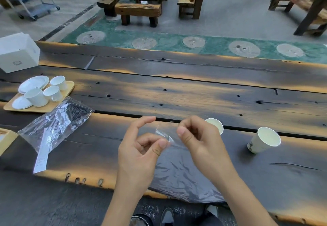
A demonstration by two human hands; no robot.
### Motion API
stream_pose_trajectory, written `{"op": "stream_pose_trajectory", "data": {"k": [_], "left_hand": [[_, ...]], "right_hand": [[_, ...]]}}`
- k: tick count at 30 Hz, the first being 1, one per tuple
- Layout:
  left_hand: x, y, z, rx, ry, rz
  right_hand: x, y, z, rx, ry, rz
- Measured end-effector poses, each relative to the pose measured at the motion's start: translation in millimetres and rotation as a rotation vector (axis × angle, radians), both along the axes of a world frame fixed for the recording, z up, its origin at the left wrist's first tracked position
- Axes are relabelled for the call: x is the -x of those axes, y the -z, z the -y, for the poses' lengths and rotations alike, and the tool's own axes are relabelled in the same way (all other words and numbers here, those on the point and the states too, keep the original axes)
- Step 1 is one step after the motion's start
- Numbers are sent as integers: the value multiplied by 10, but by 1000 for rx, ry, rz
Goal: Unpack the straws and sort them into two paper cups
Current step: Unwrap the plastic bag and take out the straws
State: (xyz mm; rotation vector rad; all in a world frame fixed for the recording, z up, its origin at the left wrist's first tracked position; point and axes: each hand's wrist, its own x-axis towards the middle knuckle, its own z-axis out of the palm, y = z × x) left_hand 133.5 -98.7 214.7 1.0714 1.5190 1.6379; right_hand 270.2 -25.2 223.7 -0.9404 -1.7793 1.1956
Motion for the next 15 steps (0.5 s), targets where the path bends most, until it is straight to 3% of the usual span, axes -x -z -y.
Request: {"op": "stream_pose_trajectory", "data": {"k": [5,9,12,15], "left_hand": [[90,26,-2,34,85,-40],[106,-22,-44,80,252,-30],[50,-53,-157,75,249,-143],[68,-86,-222,-12,188,-163]], "right_hand": [[-120,-77,-108,132,70,-113],[-102,-142,-117,116,-61,-105],[-29,-165,-97,78,-119,-58],[-62,-187,-130,13,18,-74]]}}
